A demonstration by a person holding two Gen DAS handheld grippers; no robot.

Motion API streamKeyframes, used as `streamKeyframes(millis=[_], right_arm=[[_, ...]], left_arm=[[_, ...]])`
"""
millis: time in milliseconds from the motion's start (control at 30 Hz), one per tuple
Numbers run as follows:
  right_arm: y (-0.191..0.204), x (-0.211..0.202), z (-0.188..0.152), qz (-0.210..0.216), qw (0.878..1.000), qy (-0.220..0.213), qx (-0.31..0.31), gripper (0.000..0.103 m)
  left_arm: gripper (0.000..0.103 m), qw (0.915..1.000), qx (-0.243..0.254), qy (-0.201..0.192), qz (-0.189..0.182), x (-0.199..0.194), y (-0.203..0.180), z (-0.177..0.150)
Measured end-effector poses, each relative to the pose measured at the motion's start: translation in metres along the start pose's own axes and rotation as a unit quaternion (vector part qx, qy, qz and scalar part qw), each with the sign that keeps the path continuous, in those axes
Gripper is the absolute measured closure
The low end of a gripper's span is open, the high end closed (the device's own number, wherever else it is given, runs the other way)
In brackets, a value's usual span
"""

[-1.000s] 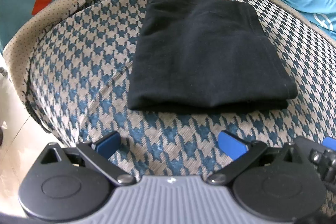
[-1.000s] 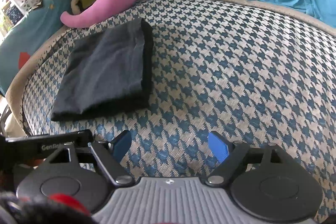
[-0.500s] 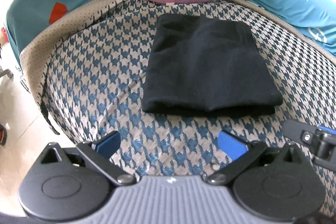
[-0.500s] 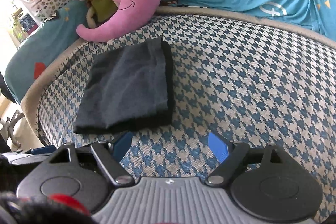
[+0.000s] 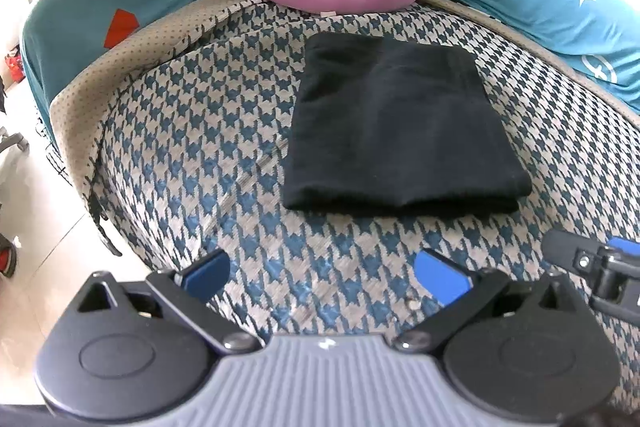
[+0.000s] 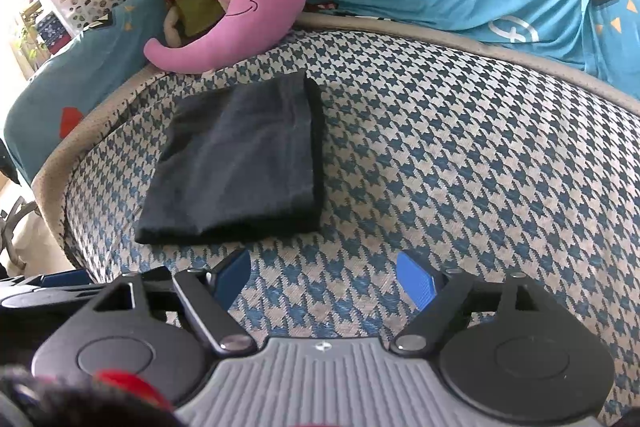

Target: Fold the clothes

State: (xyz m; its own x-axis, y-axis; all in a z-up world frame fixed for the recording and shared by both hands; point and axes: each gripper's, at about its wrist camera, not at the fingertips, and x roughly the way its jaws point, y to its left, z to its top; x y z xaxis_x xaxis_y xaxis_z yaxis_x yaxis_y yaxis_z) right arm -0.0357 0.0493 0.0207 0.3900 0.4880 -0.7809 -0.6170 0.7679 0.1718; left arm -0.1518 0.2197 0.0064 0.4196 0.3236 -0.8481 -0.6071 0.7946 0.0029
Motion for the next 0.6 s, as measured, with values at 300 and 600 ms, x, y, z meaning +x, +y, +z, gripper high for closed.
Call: streamKeyframes(millis=[300,600], right_arm=[[0.0040,0.0029,0.0004,0.005,1.000,0.002,-0.006,0.022],[0.0097,0.0067,0.0008,0.011,1.000,0.003,-0.010,0.022]], left_arm=[[0.000,1.0000,0.005,-0.002,-0.001,0.0000,-0.0005,-0.0009],[0.000,1.0000,0.004,-0.003,0.003,0.0009,0.0017,-0.0010]])
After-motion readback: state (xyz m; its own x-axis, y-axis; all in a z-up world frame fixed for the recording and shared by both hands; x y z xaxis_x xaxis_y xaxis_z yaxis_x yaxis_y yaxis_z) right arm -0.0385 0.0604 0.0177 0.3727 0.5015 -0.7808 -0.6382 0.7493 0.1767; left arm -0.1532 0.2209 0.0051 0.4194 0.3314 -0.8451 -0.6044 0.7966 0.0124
